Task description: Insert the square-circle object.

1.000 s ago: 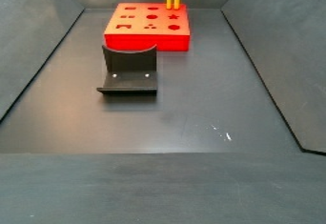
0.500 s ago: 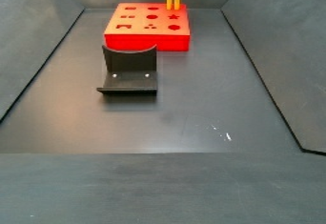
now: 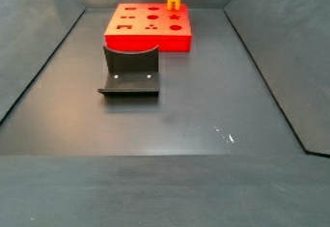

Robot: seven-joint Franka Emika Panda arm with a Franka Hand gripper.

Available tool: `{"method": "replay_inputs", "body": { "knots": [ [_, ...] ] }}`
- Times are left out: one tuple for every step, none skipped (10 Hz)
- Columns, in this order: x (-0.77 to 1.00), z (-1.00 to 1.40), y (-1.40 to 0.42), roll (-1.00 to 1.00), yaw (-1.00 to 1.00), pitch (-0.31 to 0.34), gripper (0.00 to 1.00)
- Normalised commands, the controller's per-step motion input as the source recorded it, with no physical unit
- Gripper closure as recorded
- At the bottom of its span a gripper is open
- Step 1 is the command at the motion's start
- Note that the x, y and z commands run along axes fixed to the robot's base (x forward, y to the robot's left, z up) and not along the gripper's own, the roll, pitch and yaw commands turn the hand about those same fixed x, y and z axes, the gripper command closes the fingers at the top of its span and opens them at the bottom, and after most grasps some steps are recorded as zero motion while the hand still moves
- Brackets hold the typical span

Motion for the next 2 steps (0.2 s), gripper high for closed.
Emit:
{"method": "replay_inputs", "body": {
  "knots": [
    [0.0, -0.21, 0.14, 0.07, -0.04, 0.0, 1.0],
    [0.0, 0.0, 0.0, 0.0, 0.0, 0.0, 1.0]
  ]
}}
